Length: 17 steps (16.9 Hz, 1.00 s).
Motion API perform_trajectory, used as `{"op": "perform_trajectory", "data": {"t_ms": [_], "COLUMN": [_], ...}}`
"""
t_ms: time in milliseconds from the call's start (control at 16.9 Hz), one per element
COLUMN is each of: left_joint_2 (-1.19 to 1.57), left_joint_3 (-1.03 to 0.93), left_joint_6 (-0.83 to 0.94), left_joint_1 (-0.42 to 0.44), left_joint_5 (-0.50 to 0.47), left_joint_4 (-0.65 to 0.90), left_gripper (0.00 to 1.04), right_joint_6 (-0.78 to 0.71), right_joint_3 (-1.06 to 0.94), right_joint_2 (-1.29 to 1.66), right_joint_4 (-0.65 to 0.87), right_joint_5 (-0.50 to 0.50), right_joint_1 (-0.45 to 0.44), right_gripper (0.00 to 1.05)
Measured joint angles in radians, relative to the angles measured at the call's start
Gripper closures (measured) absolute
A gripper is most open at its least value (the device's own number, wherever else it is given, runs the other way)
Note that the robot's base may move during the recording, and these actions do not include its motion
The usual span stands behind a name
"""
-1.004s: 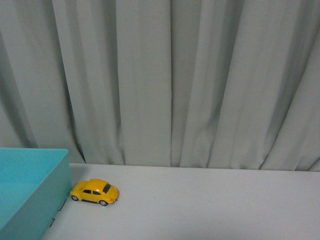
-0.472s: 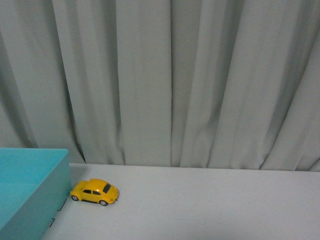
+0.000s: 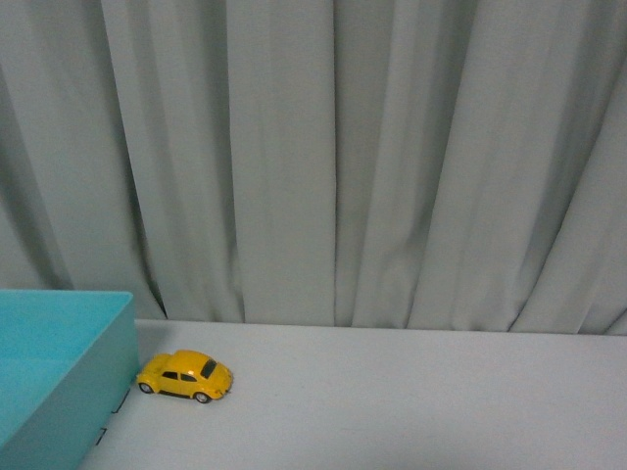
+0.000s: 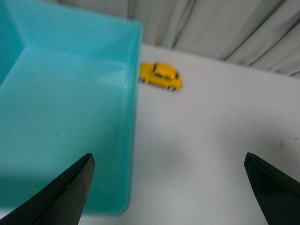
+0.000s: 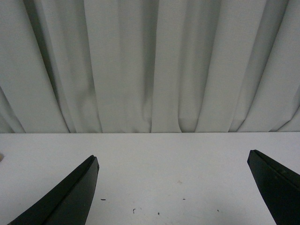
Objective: Wind up and store yellow beetle toy
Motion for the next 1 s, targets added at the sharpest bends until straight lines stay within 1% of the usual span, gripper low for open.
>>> {"op": "perform_trajectory", "data": {"t_ms": [118, 177, 354, 472, 590, 649, 826, 1004], "left_joint_2": [0.155, 0.276, 0.584, 0.746, 0.837, 0.888, 1.114, 1.245], "left_joint_3": [0.072, 0.101, 0.251, 0.391, 0.474, 0.528, 0.747, 0.859], "left_joint_6": [0.024, 0.08, 0.245, 0.375, 0.476, 0.532, 0.82, 1.057], "left_joint_1": [-0.053, -0.08, -0.092, -0.118, -0.143, -0.153, -0.19, -0.225], "left_joint_5": [-0.021, -0.014, -0.011, -0.002, 0.01, 0.02, 0.006, -0.012], "left_joint_4": [0.172, 0.264, 0.436, 0.44, 0.447, 0.43, 0.348, 0.262], "left_gripper": [0.07, 0.07, 0.07, 0.07, 0.07, 0.07, 0.07, 0.07], "right_joint_6": [0.0, 0.0, 0.0, 0.0, 0.0, 0.0, 0.0, 0.0], "right_joint_3": [0.0, 0.0, 0.0, 0.0, 0.0, 0.0, 0.0, 0.0], "right_joint_2": [0.0, 0.0, 0.0, 0.0, 0.0, 0.0, 0.0, 0.0], "right_joint_4": [0.0, 0.0, 0.0, 0.0, 0.0, 0.0, 0.0, 0.0], "right_joint_5": [0.0, 0.0, 0.0, 0.0, 0.0, 0.0, 0.0, 0.0], "right_joint_1": [0.0, 0.0, 0.0, 0.0, 0.0, 0.0, 0.0, 0.0], "right_gripper": [0.07, 0.07, 0.07, 0.07, 0.07, 0.07, 0.07, 0.07]}}
